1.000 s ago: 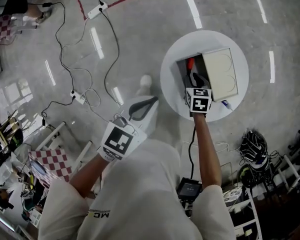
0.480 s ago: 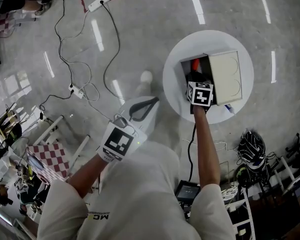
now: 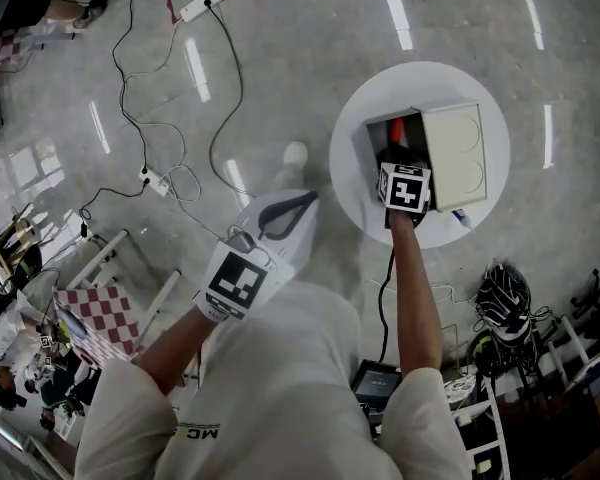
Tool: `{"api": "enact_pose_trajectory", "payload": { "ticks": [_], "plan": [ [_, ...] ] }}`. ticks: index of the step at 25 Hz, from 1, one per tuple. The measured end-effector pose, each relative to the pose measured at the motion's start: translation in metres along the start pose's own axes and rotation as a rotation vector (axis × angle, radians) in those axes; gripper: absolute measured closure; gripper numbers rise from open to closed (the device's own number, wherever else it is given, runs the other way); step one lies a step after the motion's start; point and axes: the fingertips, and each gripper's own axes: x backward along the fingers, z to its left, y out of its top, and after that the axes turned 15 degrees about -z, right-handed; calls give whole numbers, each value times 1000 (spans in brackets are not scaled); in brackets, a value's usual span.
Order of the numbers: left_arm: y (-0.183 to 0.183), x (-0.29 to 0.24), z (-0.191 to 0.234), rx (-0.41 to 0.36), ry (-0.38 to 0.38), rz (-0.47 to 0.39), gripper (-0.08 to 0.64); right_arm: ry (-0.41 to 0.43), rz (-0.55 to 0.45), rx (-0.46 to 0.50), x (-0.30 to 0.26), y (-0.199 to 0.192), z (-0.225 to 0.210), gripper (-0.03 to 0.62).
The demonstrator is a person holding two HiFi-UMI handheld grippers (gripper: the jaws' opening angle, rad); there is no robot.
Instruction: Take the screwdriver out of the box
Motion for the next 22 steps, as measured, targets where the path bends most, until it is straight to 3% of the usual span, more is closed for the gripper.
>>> {"api": "enact_pose_trajectory", "payload": {
  "ticks": [9,22],
  "plan": [
    [14,17,-13,-22,-24,-16,560,5,-72,3,47,16,8,534],
    [75,51,-42,-88,-54,-98,560,55,-239,69,190,76,48,534]
  ]
}}
